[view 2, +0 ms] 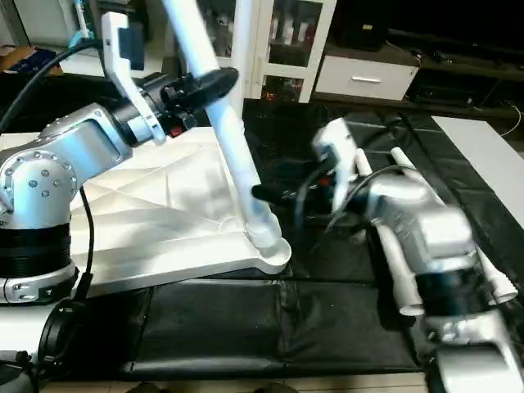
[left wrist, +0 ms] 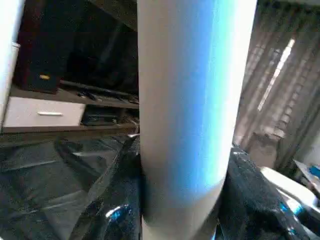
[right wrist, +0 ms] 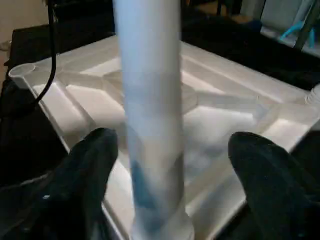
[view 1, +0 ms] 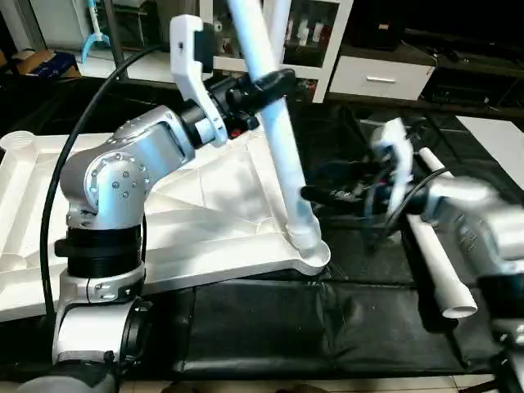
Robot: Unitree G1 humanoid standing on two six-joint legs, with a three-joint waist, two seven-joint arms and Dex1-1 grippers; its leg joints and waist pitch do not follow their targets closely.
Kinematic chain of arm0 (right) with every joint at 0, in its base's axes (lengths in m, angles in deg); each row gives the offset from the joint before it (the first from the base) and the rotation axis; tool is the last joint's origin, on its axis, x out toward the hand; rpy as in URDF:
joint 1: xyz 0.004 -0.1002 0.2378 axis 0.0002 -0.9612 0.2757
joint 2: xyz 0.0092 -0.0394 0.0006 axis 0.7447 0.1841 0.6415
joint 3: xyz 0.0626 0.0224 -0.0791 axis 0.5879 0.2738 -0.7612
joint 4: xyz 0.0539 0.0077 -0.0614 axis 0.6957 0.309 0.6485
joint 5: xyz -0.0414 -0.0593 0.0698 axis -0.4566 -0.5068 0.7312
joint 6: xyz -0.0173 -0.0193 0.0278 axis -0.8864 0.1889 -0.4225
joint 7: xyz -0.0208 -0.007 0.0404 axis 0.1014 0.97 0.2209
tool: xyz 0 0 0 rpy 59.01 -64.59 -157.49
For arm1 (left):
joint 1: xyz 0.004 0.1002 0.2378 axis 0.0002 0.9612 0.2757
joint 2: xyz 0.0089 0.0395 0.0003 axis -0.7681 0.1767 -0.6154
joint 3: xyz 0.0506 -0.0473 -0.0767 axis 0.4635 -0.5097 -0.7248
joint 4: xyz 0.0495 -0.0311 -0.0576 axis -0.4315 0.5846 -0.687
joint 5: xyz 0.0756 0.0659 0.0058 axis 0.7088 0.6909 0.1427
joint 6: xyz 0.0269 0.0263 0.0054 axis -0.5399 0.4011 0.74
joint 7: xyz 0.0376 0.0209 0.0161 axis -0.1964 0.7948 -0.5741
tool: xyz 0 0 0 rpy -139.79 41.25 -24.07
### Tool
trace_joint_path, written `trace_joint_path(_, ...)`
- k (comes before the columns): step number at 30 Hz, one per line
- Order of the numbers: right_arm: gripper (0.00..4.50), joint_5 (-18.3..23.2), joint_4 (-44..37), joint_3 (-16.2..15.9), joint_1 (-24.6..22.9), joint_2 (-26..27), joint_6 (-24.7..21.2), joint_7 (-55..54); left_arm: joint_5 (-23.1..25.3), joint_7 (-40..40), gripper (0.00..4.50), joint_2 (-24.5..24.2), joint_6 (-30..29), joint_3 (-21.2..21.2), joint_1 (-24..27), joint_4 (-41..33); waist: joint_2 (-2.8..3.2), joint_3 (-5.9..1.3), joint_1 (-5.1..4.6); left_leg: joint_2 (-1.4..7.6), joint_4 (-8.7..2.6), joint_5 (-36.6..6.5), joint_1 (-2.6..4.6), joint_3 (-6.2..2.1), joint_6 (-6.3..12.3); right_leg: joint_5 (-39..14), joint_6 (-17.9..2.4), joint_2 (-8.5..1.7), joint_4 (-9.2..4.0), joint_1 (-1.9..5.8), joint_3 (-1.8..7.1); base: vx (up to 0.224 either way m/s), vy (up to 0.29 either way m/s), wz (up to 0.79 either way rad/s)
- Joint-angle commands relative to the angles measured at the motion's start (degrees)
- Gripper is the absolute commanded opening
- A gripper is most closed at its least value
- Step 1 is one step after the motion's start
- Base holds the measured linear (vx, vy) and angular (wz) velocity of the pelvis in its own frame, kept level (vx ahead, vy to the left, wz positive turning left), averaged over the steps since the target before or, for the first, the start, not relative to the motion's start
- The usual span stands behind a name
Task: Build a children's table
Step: Insert table leg to table base
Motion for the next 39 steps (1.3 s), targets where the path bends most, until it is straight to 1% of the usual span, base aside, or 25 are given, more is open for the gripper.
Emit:
trace_joint_path(1, 4.02, 0.67, 0.95, 0.48, 1.0, -0.82, -1.18, 1.35, -1.06, -0.81, 1.64, 0.29, -0.92, 1.05, -1.52, -1.19, -0.17, -4.38, 0.16, 0.82, -4.04, -7.34, 0.68, 0.05, 0.68, -15.07, -9.33, -3.22, -4.8, 3.68, 1.97, 0.0, 0.0, 0.0)
trace_joint_path(3, 4.03, 0.71, 1.76, -0.99, 2.07, -2.05, -2.2, 4.04, -1.92, -1.24, 1.64, 0.95, -1.94, 1.66, -1.77, -2.0, -0.24, -4.5, 0.21, 0.8, -3.97, -6.56, 0.62, 0.07, 0.99, -13.62, -9.97, -3.17, -4.61, 3.82, 1.93, 0.0, 0.0, 0.0)
trace_joint_path(5, 4.03, 0.63, 2.22, -1.41, 2.35, -2.33, -2.61, 4.98, -2.05, -1.2, 1.64, 1.15, -2.01, 1.79, -1.9, -2.03, -0.25, -4.45, 0.29, 0.84, -3.93, -6.47, 0.66, 0.1, 1.13, -13.47, -10.33, -3.22, -4.6, 3.76, 1.97, 0.0, 0.0, 0.0)
trace_joint_path(6, 4.03, 0.63, 2.22, -1.41, 2.35, -2.33, -2.61, 4.98, -2.05, -1.2, 1.64, 1.16, -2.01, 1.79, -1.9, -2.03, -0.67, -4.45, 0.28, 0.82, -3.88, -6.44, 0.58, 0.15, 1.31, -13.89, -10.31, -3.22, -4.58, 3.8, 1.96, 0.0, 0.0, 0.0)
trace_joint_path(8, 4.03, 0.13, 2.86, -1.97, 2.49, -2.18, -2.21, 5.4, -2.24, -1.22, 1.64, 1.34, -2.12, 1.78, -2.15, -1.97, -0.49, -4.36, 0.31, 0.85, -3.89, -6.8, 0.63, 0.17, 1.17, -15.12, -10.0, -3.27, -4.78, 3.66, 1.96, 0.0, 0.0, 0.0)
trace_joint_path(10, 4.03, -0.17, 3.37, -2.41, 2.64, -2.02, -1.83, 5.65, -2.39, -1.34, 1.64, 1.38, -2.16, 1.73, -2.36, -1.92, -0.65, -4.4, 0.3, 0.85, -3.89, -6.83, 0.64, 0.15, 1.03, -15.58, -9.72, -3.27, -4.84, 3.68, 1.92, 0.0, 0.0, 0.0)
trace_joint_path(13, 4.03, -0.6, 4.32, -2.95, 2.97, -1.79, -1.37, 6.31, -2.76, -1.46, 1.64, 1.42, -2.22, 1.63, -2.78, -1.83, -0.65, -4.35, 0.33, 0.84, -3.91, -7.11, 0.62, 0.11, 0.79, -16.39, -9.3, -3.26, -4.93, 3.66, 1.88, 0.0, 0.0, 0.0)
trace_joint_path(16, 4.03, -1.13, 4.72, -3.93, 3.08, -2.33, -1.57, 8.23, -3.5, -2.0, 1.64, 1.56, -2.71, 1.67, -3.2, -2.06, -0.66, -4.38, 0.37, 0.87, -3.9, -6.8, 0.63, 0.09, 0.91, -15.75, -9.43, -3.24, -4.84, 3.65, 1.87, 0.0, 0.0, 0.0)
trace_joint_path(20, 4.03, -1.34, 5.04, -4.38, 2.94, -3.2, -1.83, 9.81, -4.38, -2.78, 1.64, 1.51, -3.47, 2.04, -3.15, -2.77, -0.67, -4.44, 0.53, 0.86, -3.86, -6.13, 0.59, 0.12, 1.0, -14.32, -10.0, -3.22, -4.63, 3.77, 1.91, 0.0, 0.0, 0.0)
trace_joint_path(21, 3.85, -1.37, 5.19, -4.46, 2.93, -3.46, -1.92, 10.2, -4.61, -2.95, 1.64, 1.49, -3.67, 2.17, -3.1, -3.01, -0.66, -4.46, 0.58, 0.94, -3.87, -5.83, 0.63, 0.11, 1.15, -13.75, -10.24, -3.28, -4.59, 3.77, 1.92, 0.0, 0.0, 0.0)
trace_joint_path(22, 3.85, -1.38, 5.27, -4.5, 2.92, -3.59, -1.97, 10.4, -4.73, -3.04, 1.64, 1.49, -3.77, 2.24, -3.08, -3.13, -0.71, -4.46, 0.58, 0.92, -3.82, -5.8, 0.6, 0.14, 1.16, -13.55, -10.36, -3.25, -4.57, 3.78, 1.93, 0.0, 0.0, 0.0)
trace_joint_path(23, 3.68, -1.42, 5.39, -4.78, 2.87, -3.99, -2.05, 11.18, -5.12, -3.47, 1.64, 1.42, -4.11, 2.53, -3.01, -3.48, -0.7, -4.43, 0.61, 0.89, -3.85, -5.88, 0.65, 0.17, 1.27, -13.66, -10.5, -3.23, -4.59, 3.73, 1.91, 0.0, 0.0, 0.0)
trace_joint_path(24, 3.65, -1.41, 5.26, -5.07, 2.76, -4.28, -2.14, 11.77, -5.49, -3.71, 1.64, 1.47, -4.42, 2.7, -2.98, -3.77, -0.7, -4.39, 0.62, 0.91, -3.85, -6.41, 0.66, 0.16, 1.27, -14.28, -10.5, -3.23, -4.65, 3.75, 1.88, 0.0, 0.0, 0.0)
trace_joint_path(26, 3.42, -1.38, 5.07, -5.28, 2.67, -4.42, -2.17, 12.13, -5.69, -3.92, 1.64, 1.47, -4.63, 2.91, -2.96, -4.04, -0.7, -4.35, 0.67, 0.97, -3.85, -6.73, 0.66, 0.13, 1.25, -15.02, -10.27, -3.28, -4.73, 3.73, 1.89, 0.0, 0.0, 0.0)
trace_joint_path(27, 3.42, -1.32, 5.03, -5.43, 2.68, -4.46, -2.16, 12.29, -5.83, -3.9, 1.64, 1.53, -4.77, 2.97, -2.94, -4.2, -0.71, -4.31, 0.66, 0.94, -3.86, -6.89, 0.7, 0.14, 1.18, -15.67, -9.98, -3.26, -4.83, 3.67, 1.89, 0.0, 0.0, 0.0)
trace_joint_path(28, 3.25, -1.32, 5.03, -5.43, 2.68, -4.46, -2.16, 12.29, -5.83, -3.9, 1.64, 1.53, -4.77, 2.97, -2.94, -4.2, -0.72, -4.34, 0.66, 0.92, -3.84, -6.91, 0.7, 0.14, 1.13, -15.83, -9.89, -3.26, -4.84, 3.68, 1.9, 0.0, 0.0, 0.0)
trace_joint_path(31, 3.12, -1.08, 4.92, -5.9, 2.75, -4.41, -2.42, 12.95, -5.99, -3.83, 1.64, 1.61, -4.96, 3.16, -2.89, -4.48, -0.77, -4.36, 0.68, 0.94, -3.83, -6.97, 0.7, 0.12, 1.09, -16.03, -9.72, -3.26, -4.85, 3.67, 1.89, 0.0, 0.0, 0.0)
trace_joint_path(32, 2.91, -0.99, 4.59, -6.25, 2.63, -4.41, -2.64, 13.37, -6.02, -3.98, 1.64, 1.6, -5.03, 3.33, -2.87, -4.58, -0.73, -4.36, 0.71, 0.98, -3.86, -6.83, 0.68, 0.08, 1.03, -15.94, -9.77, -3.3, -4.81, 3.7, 1.89, 0.0, 0.0, 0.0)
trace_joint_path(33, 2.91, -1.1, 4.17, -6.61, 2.39, -4.42, -2.93, 14.12, -6.27, -4.01, 1.64, 1.66, -5.17, 3.41, -2.88, -4.7, -0.88, -4.37, 0.68, 0.96, -3.85, -6.7, 0.64, 0.1, 1.15, -15.64, -9.78, -3.24, -4.77, 3.72, 1.87, 0.0, 0.0, 0.0)
trace_joint_path(34, 2.84, -1.23, 3.77, -6.97, 2.09, -4.43, -3.09, 14.62, -6.35, -4.08, 1.64, 1.66, -5.18, 3.48, -2.94, -4.73, -0.8, -4.38, 0.71, 0.98, -3.85, -6.45, 0.64, 0.07, 1.18, -15.41, -9.8, -3.27, -4.71, 3.72, 1.88, 0.0, 0.0, 0.0)
trace_joint_path(35, 2.82, -1.38, 3.4, -7.29, 1.79, -4.45, -3.21, 15.18, -6.47, -4.1, 1.64, 1.67, -5.26, 3.53, -2.98, -4.84, -0.88, -4.39, 0.73, 0.95, -3.8, -6.23, 0.59, 0.11, 1.31, -15.14, -9.82, -3.26, -4.73, 3.75, 1.9, 0.0, 0.0, 0.0)
trace_joint_path(39, 2.81, -1.73, 2.86, -8.23, 1.14, -4.74, -3.27, 16.13, -6.81, -4.27, 1.64, 1.7, -5.51, 3.45, -3.19, -4.92, -0.78, -4.38, 0.86, 1.01, -3.84, -6.12, 0.68, 0.11, 1.29, -14.67, -10.18, -3.25, -4.69, 3.66, 1.9, 0.0, 0.0, 0.0)
